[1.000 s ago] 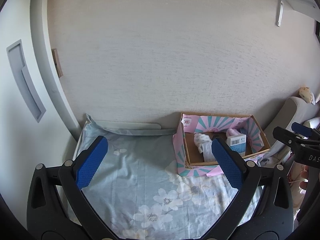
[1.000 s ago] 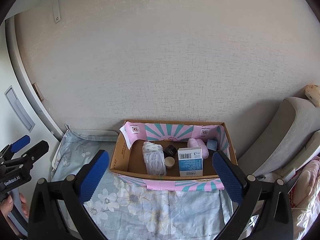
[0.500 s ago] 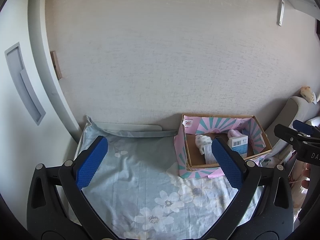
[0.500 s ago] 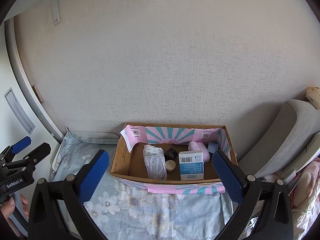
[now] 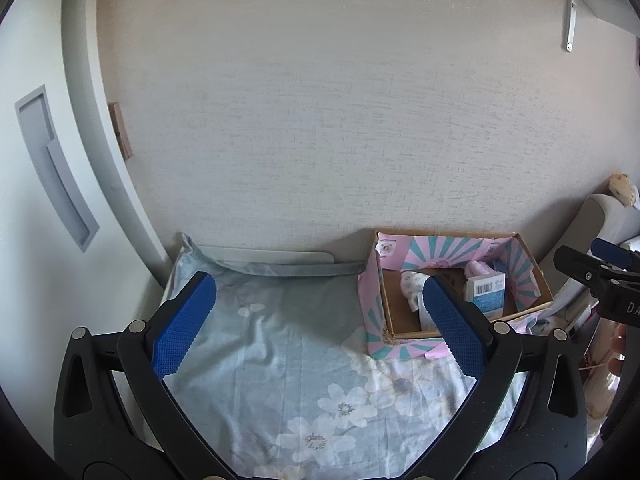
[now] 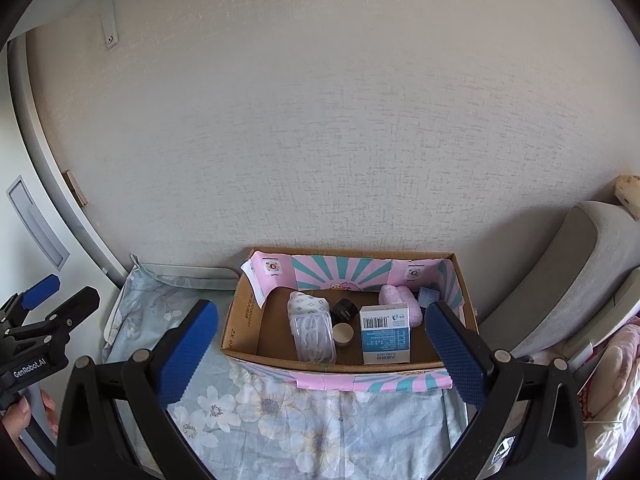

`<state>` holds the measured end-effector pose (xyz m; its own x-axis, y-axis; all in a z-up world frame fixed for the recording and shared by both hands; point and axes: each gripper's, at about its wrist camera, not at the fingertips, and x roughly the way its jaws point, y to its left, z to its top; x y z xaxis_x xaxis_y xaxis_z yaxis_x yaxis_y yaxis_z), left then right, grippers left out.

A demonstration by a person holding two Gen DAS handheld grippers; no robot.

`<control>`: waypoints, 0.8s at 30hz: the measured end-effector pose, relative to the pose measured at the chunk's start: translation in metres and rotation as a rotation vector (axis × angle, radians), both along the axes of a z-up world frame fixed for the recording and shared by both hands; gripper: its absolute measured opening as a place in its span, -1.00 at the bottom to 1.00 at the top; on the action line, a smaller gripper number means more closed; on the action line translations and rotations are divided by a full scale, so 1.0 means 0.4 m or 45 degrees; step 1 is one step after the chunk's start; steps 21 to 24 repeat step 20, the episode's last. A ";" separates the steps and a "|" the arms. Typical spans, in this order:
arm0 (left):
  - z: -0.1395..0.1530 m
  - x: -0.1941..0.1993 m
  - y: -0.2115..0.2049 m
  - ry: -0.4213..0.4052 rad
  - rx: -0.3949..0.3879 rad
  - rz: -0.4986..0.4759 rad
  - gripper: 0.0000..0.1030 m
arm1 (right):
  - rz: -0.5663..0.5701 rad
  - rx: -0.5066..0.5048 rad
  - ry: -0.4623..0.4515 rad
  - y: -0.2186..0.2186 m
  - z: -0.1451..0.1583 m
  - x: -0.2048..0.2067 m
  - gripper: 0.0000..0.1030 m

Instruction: Organize objects

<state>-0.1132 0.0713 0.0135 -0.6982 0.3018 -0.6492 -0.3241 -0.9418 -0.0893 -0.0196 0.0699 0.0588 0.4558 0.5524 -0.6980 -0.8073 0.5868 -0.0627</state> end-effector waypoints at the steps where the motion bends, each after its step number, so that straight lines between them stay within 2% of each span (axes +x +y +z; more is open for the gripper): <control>1: 0.000 0.000 0.000 0.005 0.000 -0.002 1.00 | -0.002 -0.001 0.000 0.001 0.000 0.001 0.99; 6: -0.002 -0.002 -0.001 0.013 0.023 -0.008 1.00 | 0.002 -0.001 0.000 0.001 0.000 0.001 0.99; 12: -0.020 -0.021 0.001 -0.039 0.061 -0.011 1.00 | -0.004 -0.005 -0.002 0.005 -0.002 0.003 0.99; 16: -0.018 -0.022 -0.004 -0.015 0.104 -0.011 1.00 | -0.012 -0.010 0.002 0.011 -0.005 0.010 0.99; 19: -0.017 -0.024 -0.004 0.018 0.084 0.003 1.00 | -0.016 -0.013 0.007 0.014 -0.010 0.016 0.99; 24: -0.020 -0.029 -0.002 0.008 0.083 -0.008 1.00 | -0.016 -0.014 0.009 0.016 -0.014 0.017 0.99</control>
